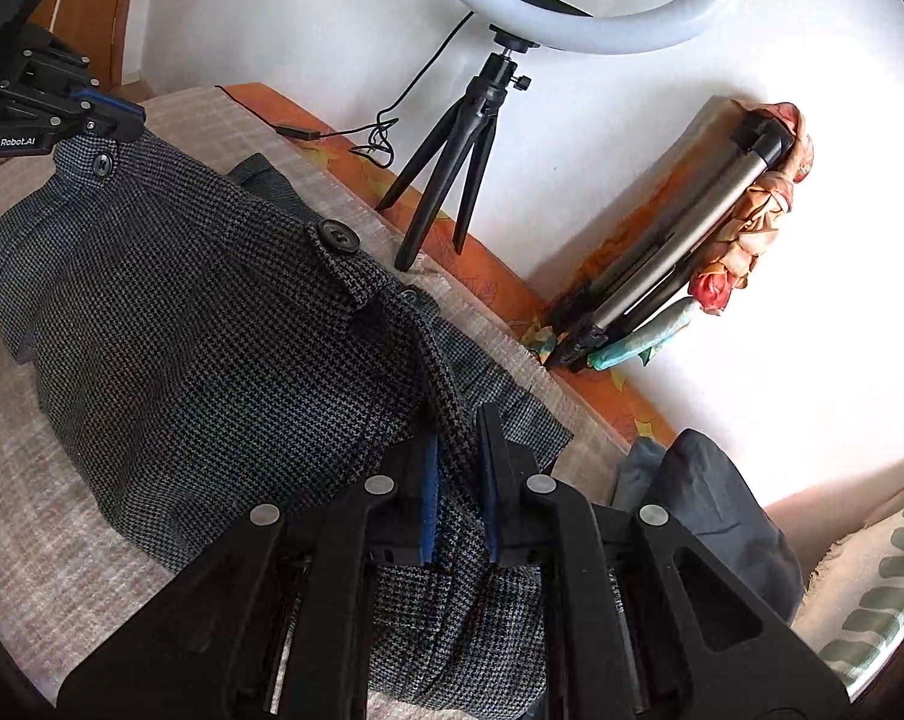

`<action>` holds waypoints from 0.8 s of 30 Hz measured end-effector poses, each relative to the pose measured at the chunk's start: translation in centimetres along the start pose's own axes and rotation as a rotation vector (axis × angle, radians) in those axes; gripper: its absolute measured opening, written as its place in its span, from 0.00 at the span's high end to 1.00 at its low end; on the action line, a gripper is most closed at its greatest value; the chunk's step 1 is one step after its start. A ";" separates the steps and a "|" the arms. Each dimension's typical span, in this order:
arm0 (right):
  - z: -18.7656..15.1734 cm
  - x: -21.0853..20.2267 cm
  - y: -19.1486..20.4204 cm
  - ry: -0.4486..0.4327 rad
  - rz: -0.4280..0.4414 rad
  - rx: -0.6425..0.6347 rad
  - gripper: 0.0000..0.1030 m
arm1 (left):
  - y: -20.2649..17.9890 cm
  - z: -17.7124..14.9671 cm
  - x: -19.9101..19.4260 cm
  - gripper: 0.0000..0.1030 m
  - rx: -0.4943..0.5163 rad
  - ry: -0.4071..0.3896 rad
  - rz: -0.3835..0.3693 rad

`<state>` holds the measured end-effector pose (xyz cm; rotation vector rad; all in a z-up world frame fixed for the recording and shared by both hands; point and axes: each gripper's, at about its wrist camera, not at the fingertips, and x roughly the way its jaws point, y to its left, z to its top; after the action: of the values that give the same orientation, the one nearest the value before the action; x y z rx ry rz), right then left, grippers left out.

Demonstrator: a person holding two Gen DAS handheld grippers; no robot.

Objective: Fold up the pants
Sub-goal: 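Lift the held leg with both tools and fold it over the other leg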

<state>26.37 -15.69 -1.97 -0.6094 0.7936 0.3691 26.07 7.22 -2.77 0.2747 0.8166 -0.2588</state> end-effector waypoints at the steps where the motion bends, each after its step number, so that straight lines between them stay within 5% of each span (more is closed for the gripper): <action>1: 0.4 0.8 -0.4 0.005 -0.003 0.005 0.88 | 0.1 0.8 0.7 1.00 0.013 0.002 0.010; 10: 1.8 9.5 -2.6 0.098 0.013 0.031 0.89 | 1.7 6.3 8.4 1.00 0.044 0.050 0.046; 16: 1.0 12.9 -2.2 0.138 0.025 0.005 0.89 | 1.6 5.9 12.4 1.00 0.048 0.099 0.049; 24: 1.3 14.4 -1.7 0.143 0.000 -0.005 0.88 | 2.4 5.5 13.1 1.00 -0.017 0.104 0.018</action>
<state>37.33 -14.96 -11.54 -0.6455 0.9302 0.3302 39.21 6.05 -8.61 0.2814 0.9178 -0.2221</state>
